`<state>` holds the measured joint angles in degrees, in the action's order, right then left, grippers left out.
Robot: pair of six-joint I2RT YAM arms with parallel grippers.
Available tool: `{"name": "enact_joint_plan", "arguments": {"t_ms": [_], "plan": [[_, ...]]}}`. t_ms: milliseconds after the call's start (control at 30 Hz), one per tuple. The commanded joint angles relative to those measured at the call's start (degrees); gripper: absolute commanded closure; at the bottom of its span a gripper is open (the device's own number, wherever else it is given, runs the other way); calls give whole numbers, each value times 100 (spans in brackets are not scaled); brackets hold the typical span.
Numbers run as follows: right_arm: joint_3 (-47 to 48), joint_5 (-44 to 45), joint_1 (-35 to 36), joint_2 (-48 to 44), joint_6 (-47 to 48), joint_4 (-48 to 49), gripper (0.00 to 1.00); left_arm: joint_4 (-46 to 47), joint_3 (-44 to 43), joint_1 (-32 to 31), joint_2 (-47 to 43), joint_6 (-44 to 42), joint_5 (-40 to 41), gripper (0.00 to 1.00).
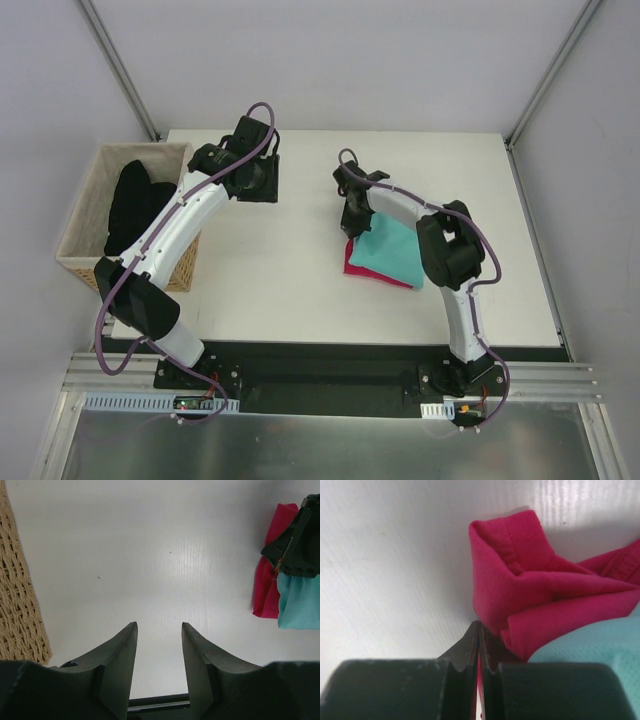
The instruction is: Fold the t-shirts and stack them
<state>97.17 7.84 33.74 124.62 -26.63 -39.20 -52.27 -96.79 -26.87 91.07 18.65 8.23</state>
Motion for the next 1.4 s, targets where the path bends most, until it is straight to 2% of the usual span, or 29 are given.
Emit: {"name": "enact_joint_plan", "arguments": {"t_ms": [0,300,500,867,1367], "plan": [[-57,481,-95,-324,-167,-500,99,-81,-76,77,-151,7,144,60],[-110,588,-166,-368,-176,-641,99,-73,-138,77,-116,-11,100,60],[619,667,-43,-25,140,-1001,99,-73,-94,77,-151,6,126,60],[1120,781,220,-16,343,-1265,99,-11,134,86,-370,7,188,60],[-83,570,555,-473,-395,-650,99,24,486,147,-906,-46,188,59]]}}
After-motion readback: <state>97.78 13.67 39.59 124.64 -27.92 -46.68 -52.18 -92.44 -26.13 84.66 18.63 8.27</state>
